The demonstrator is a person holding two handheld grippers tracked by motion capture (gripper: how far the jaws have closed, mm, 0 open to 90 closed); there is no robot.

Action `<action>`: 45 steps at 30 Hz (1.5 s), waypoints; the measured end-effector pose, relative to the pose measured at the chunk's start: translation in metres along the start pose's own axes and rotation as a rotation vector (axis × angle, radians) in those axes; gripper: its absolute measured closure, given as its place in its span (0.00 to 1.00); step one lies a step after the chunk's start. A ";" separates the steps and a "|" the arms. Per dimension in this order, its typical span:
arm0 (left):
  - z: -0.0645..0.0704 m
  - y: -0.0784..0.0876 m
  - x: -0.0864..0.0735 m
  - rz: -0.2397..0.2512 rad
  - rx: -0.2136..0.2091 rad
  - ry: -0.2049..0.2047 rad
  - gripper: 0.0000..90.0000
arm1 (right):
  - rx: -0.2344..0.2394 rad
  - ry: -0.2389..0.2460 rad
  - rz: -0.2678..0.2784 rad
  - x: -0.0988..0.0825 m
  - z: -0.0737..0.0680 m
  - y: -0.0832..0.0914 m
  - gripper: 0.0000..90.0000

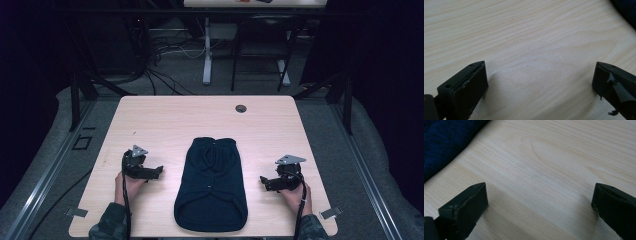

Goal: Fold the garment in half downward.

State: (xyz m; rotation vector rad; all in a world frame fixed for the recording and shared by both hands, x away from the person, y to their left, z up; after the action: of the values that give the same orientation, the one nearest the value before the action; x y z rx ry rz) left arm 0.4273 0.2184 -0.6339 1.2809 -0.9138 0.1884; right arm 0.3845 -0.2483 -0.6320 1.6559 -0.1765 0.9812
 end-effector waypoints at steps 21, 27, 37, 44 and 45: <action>0.000 -0.001 0.002 0.004 0.008 0.008 0.00 | -0.003 0.000 0.004 0.000 -0.001 0.000 0.00; 0.002 -0.004 0.006 0.003 0.015 -0.002 0.01 | -0.003 -0.022 -0.026 0.003 0.000 -0.001 0.01; 0.012 -0.008 0.026 -0.011 -0.058 0.014 0.00 | 0.037 -0.012 -0.039 0.023 -0.009 0.000 0.04; 0.014 -0.011 0.043 -0.005 -0.082 0.019 0.00 | 0.062 -0.005 -0.029 0.039 -0.014 0.002 0.05; 0.015 -0.013 0.048 -0.001 -0.085 0.027 0.00 | 0.068 0.002 -0.030 0.044 -0.014 0.002 0.05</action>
State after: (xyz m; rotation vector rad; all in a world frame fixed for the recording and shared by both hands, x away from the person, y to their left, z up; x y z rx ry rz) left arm 0.4589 0.1836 -0.6107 1.1974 -0.8885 0.1637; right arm 0.4047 -0.2204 -0.6006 1.7147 -0.1176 0.9753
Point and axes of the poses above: each handheld gripper's, and its own axes: y roughly backward along the jaws, x roughly out of its top, z roughly to its right, the point moved 6 cm from there along -y, roughly forward along the jaws, and after that the axes turned 3 degrees about -z, right-handed, at the moved point
